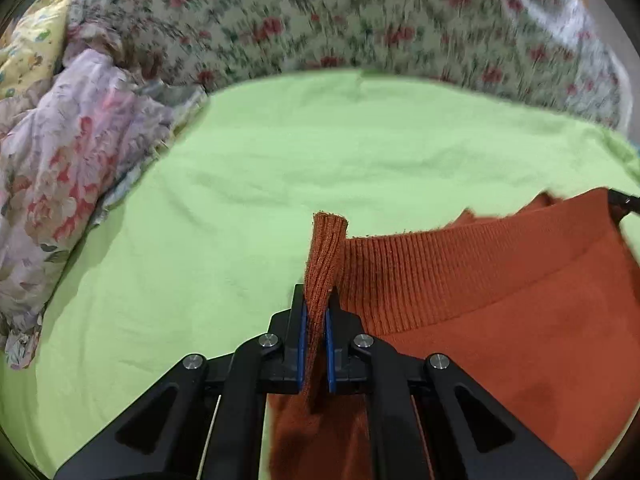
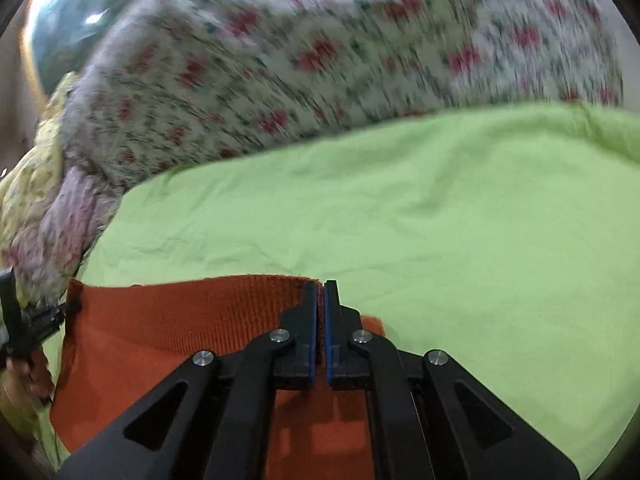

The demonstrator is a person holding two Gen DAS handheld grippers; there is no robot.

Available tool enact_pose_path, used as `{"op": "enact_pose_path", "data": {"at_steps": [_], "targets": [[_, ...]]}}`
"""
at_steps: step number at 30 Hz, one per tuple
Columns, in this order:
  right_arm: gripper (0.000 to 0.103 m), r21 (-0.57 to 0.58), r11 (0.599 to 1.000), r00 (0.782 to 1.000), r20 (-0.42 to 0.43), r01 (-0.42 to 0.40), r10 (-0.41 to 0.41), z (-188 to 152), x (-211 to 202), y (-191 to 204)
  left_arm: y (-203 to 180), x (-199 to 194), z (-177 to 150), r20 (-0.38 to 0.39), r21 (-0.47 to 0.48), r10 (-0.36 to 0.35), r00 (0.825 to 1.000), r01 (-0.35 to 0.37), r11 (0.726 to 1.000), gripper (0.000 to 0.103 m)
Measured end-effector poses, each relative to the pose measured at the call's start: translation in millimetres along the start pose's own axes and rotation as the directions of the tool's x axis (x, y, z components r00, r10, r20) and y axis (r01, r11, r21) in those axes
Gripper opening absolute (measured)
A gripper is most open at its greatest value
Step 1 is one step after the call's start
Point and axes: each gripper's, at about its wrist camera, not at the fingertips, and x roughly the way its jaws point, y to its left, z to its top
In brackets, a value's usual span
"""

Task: Fold small clothes
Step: 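Grasp the ribbed collar edge with both grippers and fold it over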

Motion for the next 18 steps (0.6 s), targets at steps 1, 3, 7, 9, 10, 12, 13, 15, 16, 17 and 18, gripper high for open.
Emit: {"op": "enact_pose_path", "data": {"at_steps": [1, 3, 7, 9, 10, 12, 13, 15, 16, 17, 18], "targets": [[0.004, -0.008, 0.999, 0.999, -0.015, 0.033, -0.033, -3, 9, 3, -3, 10, 1, -0.029, 0.003, 0.019, 0.999, -0.019, 1.0, 0.007], [0.005, -0.018, 0.998, 0.996, -0.056, 0.065, -0.066, -9, 24, 7, 0, 18, 1, -0.054, -0.017, 0.032, 0.998, -0.033, 0.999, 0.012], [0.016, 0.006, 0.996, 0.992, -0.081, 0.093, -0.092, -10, 24, 4, 26, 3, -1, -0.073, -0.109, 0.037, 0.997, -0.045, 0.993, 0.049], [0.044, 0.039, 0.995, 0.995, -0.04, 0.089, -0.088, -9, 5, 0, 42, -15, -9, -0.071, -0.166, 0.021, 0.997, -0.033, 0.986, 0.049], [0.047, 0.048, 0.994, 0.995, -0.011, 0.103, -0.102, -9, -7, -2, 44, -25, -14, -0.064, -0.183, 0.008, 0.998, -0.02, 0.983, 0.049], [0.048, 0.062, 0.993, 0.995, 0.03, 0.097, -0.099, -14, -28, -2, 47, -55, -27, -0.031, -0.218, -0.025, 0.999, 0.018, 0.976, 0.045], [0.048, 0.073, 0.995, 0.997, 0.038, 0.067, -0.07, -20, -41, -2, 46, -67, -33, -0.014, -0.225, -0.052, 0.999, 0.047, 0.973, 0.045], [0.048, 0.087, 0.996, 0.999, 0.039, 0.011, -0.015, -33, -59, 1, 35, -98, -52, 0.029, -0.236, -0.142, 0.989, 0.145, 0.961, 0.045], [0.048, 0.088, 0.996, 0.999, 0.034, -0.024, 0.021, -43, -68, 6, 29, -109, -59, 0.04, -0.232, -0.185, 0.982, 0.19, 0.954, 0.045], [0.049, 0.084, 0.995, 0.998, 0.021, -0.053, 0.051, -51, -70, 14, 19, -122, -71, 0.056, -0.231, -0.238, 0.97, 0.245, 0.942, 0.045], [0.049, 0.083, 0.994, 0.997, 0.004, -0.078, 0.078, -61, -74, 20, 11, -130, -81, 0.064, -0.231, -0.279, 0.958, 0.287, 0.93, 0.045]]}}
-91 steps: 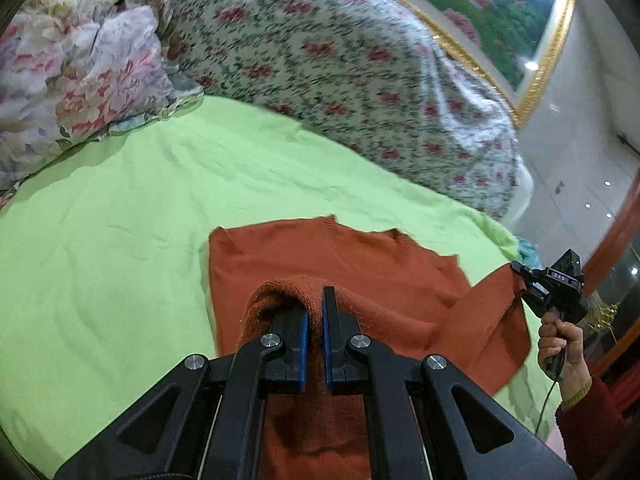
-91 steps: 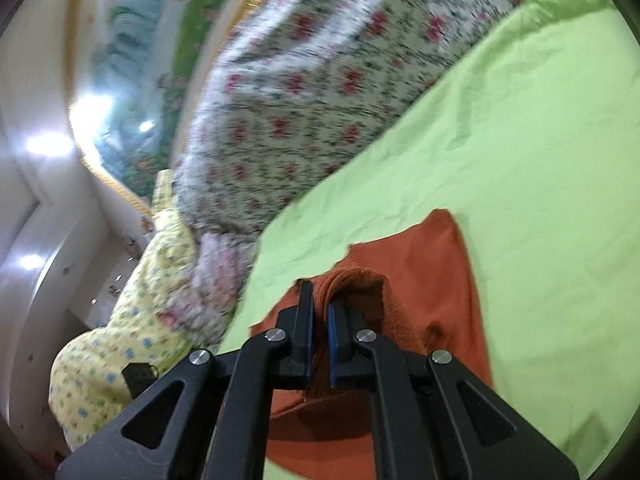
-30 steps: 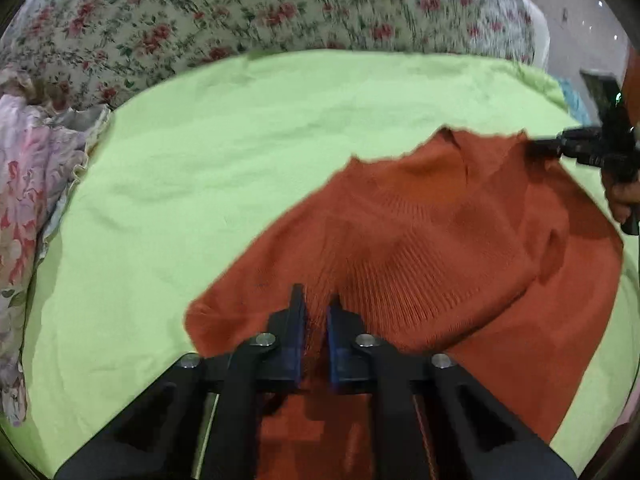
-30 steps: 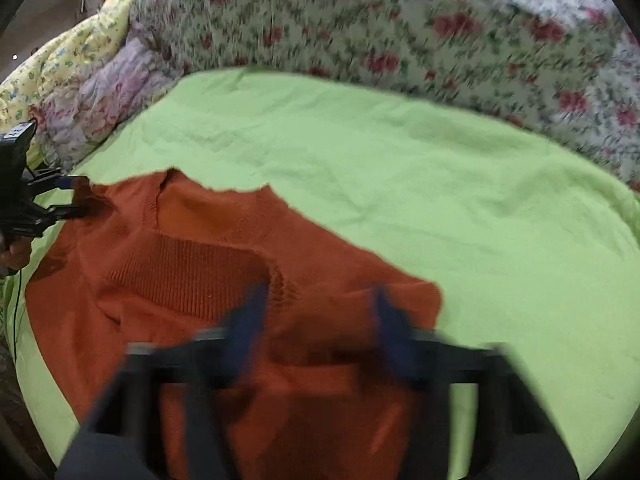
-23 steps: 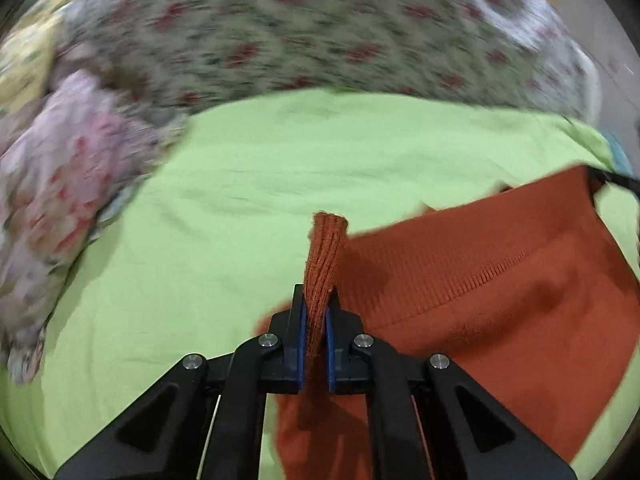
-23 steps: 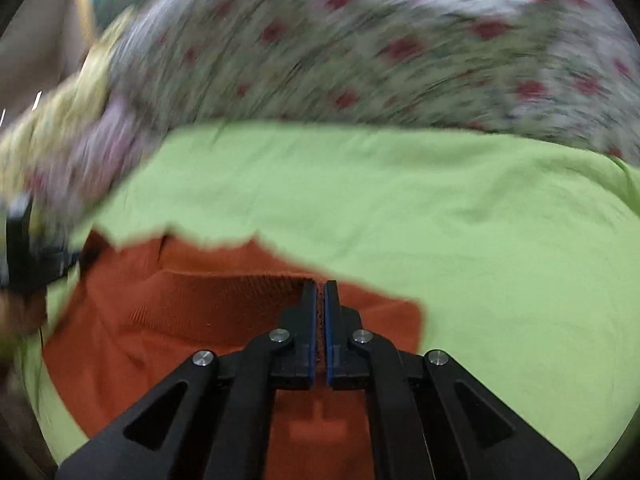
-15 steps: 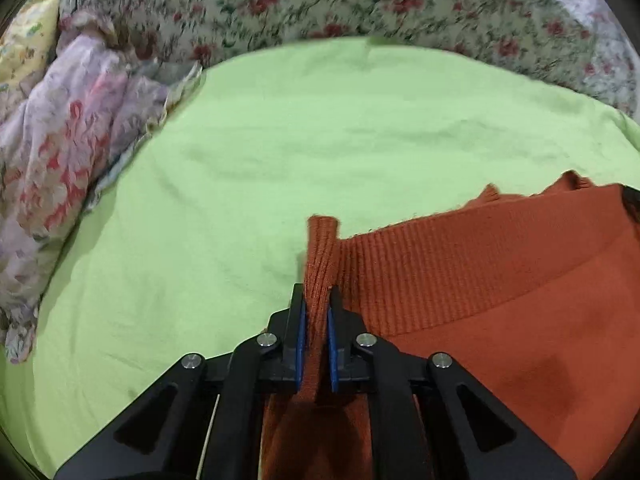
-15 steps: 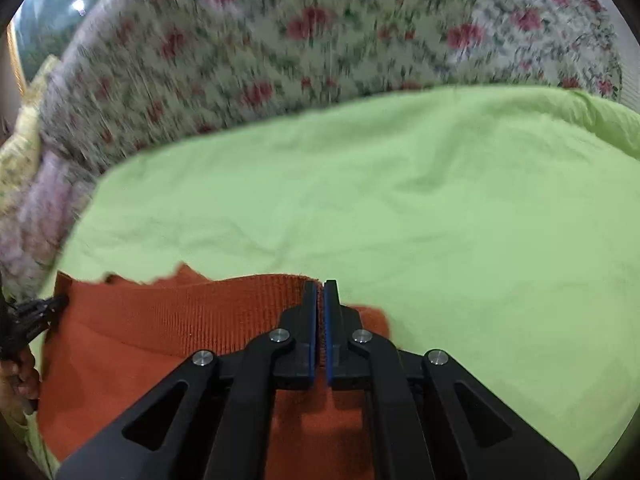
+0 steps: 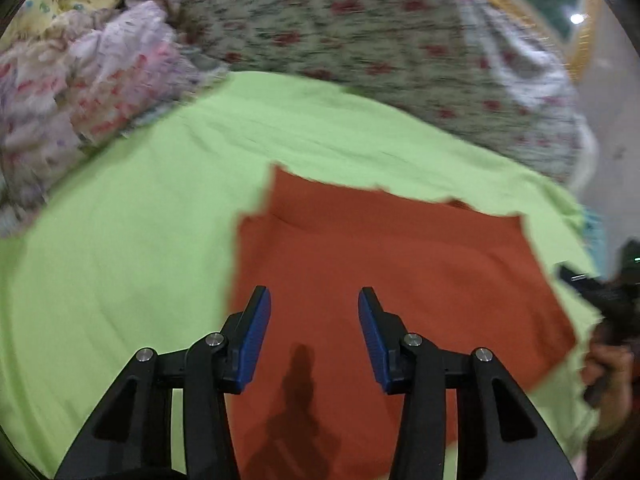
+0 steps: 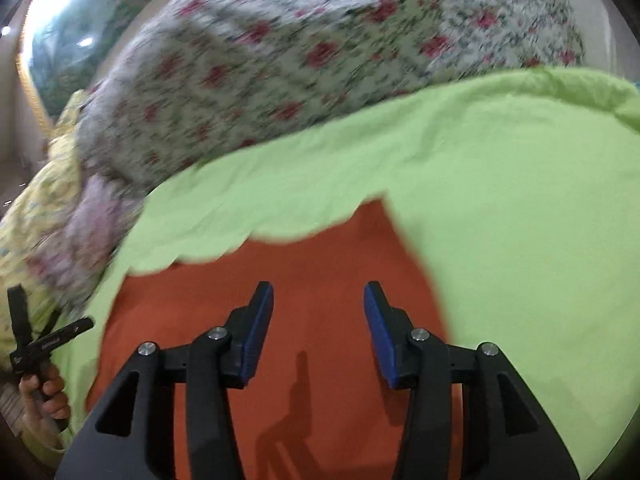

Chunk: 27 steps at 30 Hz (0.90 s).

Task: Fold small clothes
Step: 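Grasp the ribbed collar edge with both grippers and fold it over, then open both grippers and withdraw from the folded sweater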

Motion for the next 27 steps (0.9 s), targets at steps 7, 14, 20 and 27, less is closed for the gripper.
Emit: {"op": "enact_pose_path", "data": {"at_steps": [7, 14, 20, 27], "targets": [[0.05, 0.032, 0.998, 0.99, -0.134, -0.048, 0.052, -80, -16, 15, -19, 5, -60, -0.11, 0.026, -0.035, 0.993, 0.038, 0.999, 0.045], [0.049, 0.179, 0.983, 0.995, -0.094, 0.033, -0.017, -108, -52, -26, 3, -8, -87, -0.137, -0.042, -0.006, 0.991, 0.001, 0.999, 0.033], [0.05, 0.228, 0.974, 0.999, -0.03, -0.011, 0.018, -120, -81, -23, 19, -30, -102, -0.118, -0.191, -0.056, 0.991, 0.032, 0.981, 0.054], [0.054, 0.229, 0.967, 0.994, 0.009, -0.112, 0.113, -144, -92, 9, 21, -29, -113, -0.109, -0.27, -0.051, 0.993, 0.02, 0.963, 0.068]]}}
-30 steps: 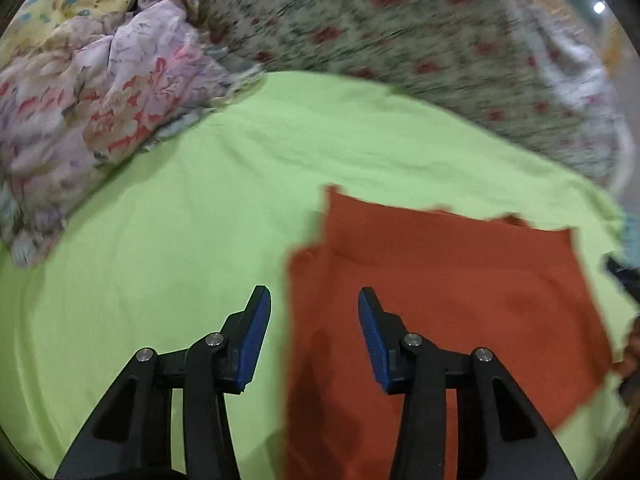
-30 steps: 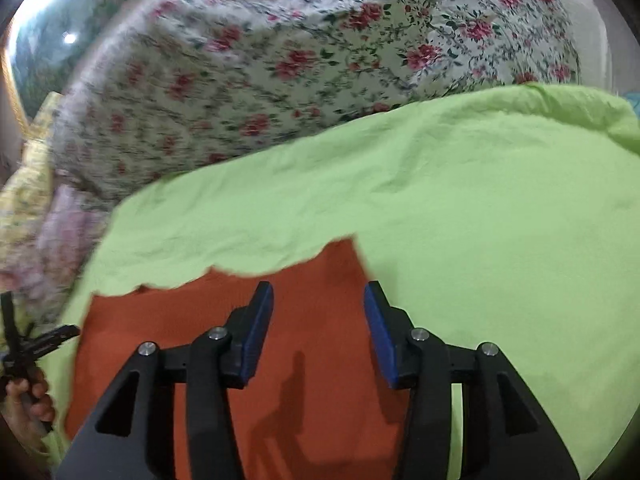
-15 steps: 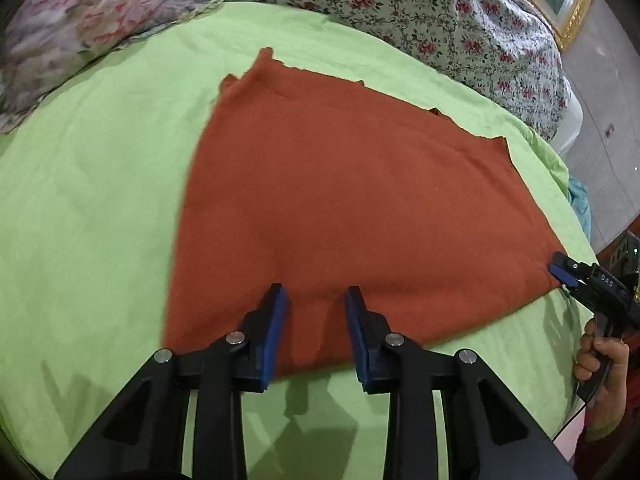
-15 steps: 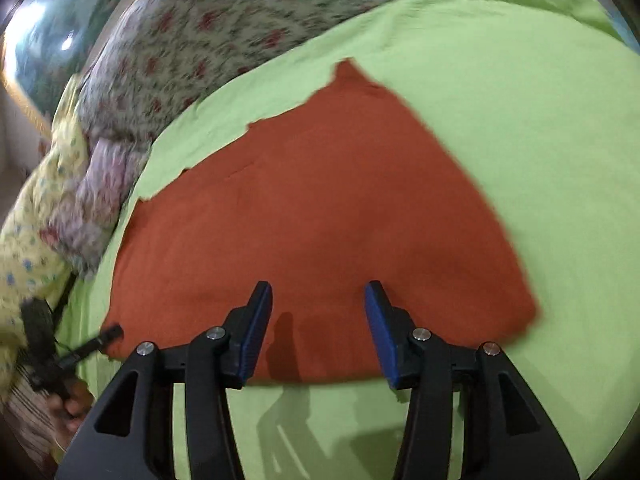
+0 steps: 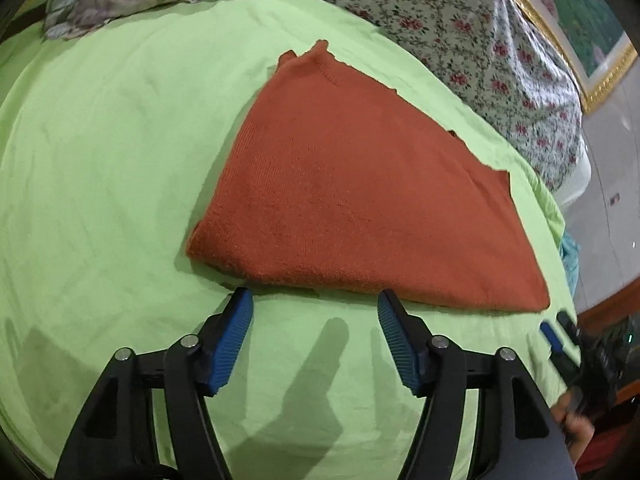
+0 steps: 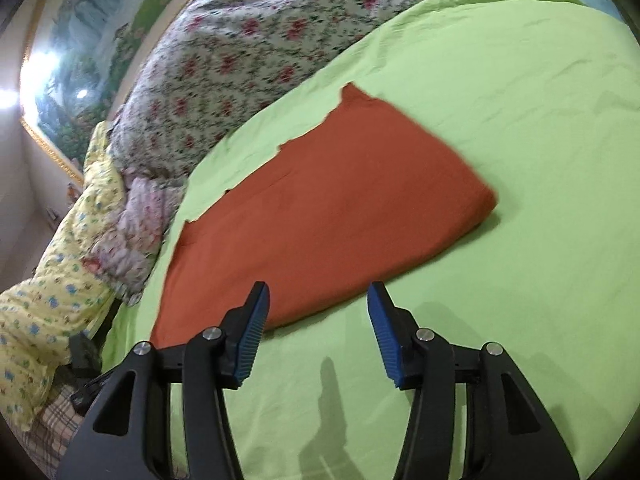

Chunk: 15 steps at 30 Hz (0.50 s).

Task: Fold small clothes
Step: 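Open both grippers and withdraw from the folded sweater, then grasp the sweater side edge with the left gripper and fold it inward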

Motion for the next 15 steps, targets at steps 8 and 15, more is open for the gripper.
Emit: {"op": "enact_pose_path", "data": {"at_steps": [8, 15], "targets": [[0.056, -0.018, 0.999, 0.997, -0.058, -0.049, 0.048, -28, 10, 17, 8, 13, 14, 0.061, -0.171, -0.045, 0.997, 0.055, 0.984, 0.08], [0.056, -0.043, 0.997, 0.997, -0.052, -0.06, 0.057, -26, 5, 25, -3, 36, 43, 0.118, -0.163, 0.025, 0.993, -0.005, 0.987, 0.067]]}}
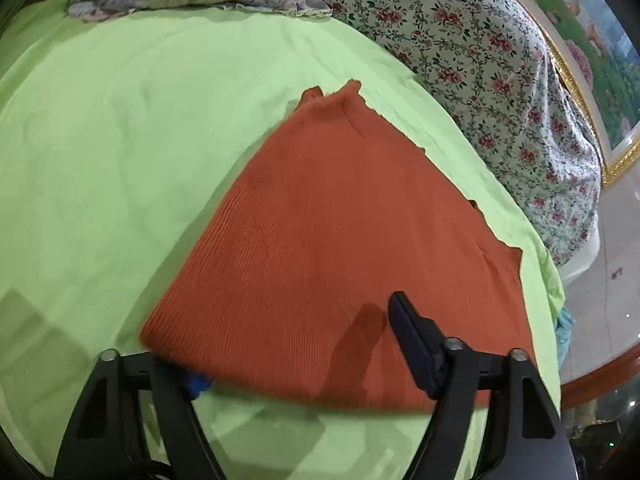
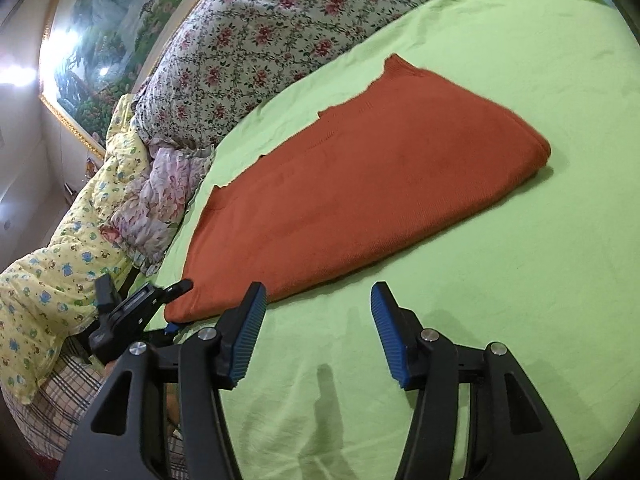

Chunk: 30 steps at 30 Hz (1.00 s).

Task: Fold small clothes

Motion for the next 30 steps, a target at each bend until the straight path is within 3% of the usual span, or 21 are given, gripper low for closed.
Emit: {"op": "enact_pose_path", "data": {"at_steps": [2, 8, 12, 15, 19, 21, 24, 26, 30], "targets": [[0.056, 0.002, 1.0, 1.0, 0.009, -0.004, 0.004, 4, -3, -1, -6, 5, 3, -0.016, 0.026, -0.008, 1.0, 0.009, 1.0, 0.04], [0.056, 0.01, 1.0, 0.999, 0.038, 0.006, -0.007, 20, -10, -11, -40, -4, 8, 0.04, 0.172, 0.039, 0.998, -0.045, 0.984, 0.015], [0.056, 0.028, 0.999, 0.998, 0.055, 0.022, -0.023, 34, -14, -25, -87, -17, 5, 0.105, 0.326, 0.032, 0.994, -0.065, 0.943, 0.01], [0.056, 0.03, 0.999, 0.998, 0.064, 0.026, -0.028, 47, -16, -34, -135, -22, -3, 0.134, 0.441, -0.028, 0.991, -0.034, 0.897, 0.01], [0.056, 0.032, 0.999, 0.995, 0.102, 0.013, -0.016, 79, -16, -47, -189, -10, -24, 0.098, 0.533, -0.119, 0.988, 0.049, 0.845, 0.01], [0.056, 0.031, 1.0, 0.995, 0.096, -0.005, 0.002, 96, -12, -51, -217, 11, -46, 0.079, 0.599, -0.126, 0.989, 0.054, 0.799, 0.01], [0.056, 0.008, 1.0, 0.999, 0.052, -0.014, 0.013, 123, 7, -53, -234, 50, -75, 0.02, 0.661, -0.079, 0.997, 0.046, 0.749, 0.01], [0.058, 0.001, 1.0, 1.0, 0.001, -0.022, 0.022, 138, 27, -52, -234, 66, -89, 0.01, 0.683, -0.03, 0.999, 0.015, 0.731, 0.011], [0.064, -0.016, 0.997, 0.99, -0.122, -0.07, 0.067, 153, 73, -43, -228, 62, -93, 0.022, 0.69, -0.056, 0.998, 0.026, 0.723, 0.011]]}}
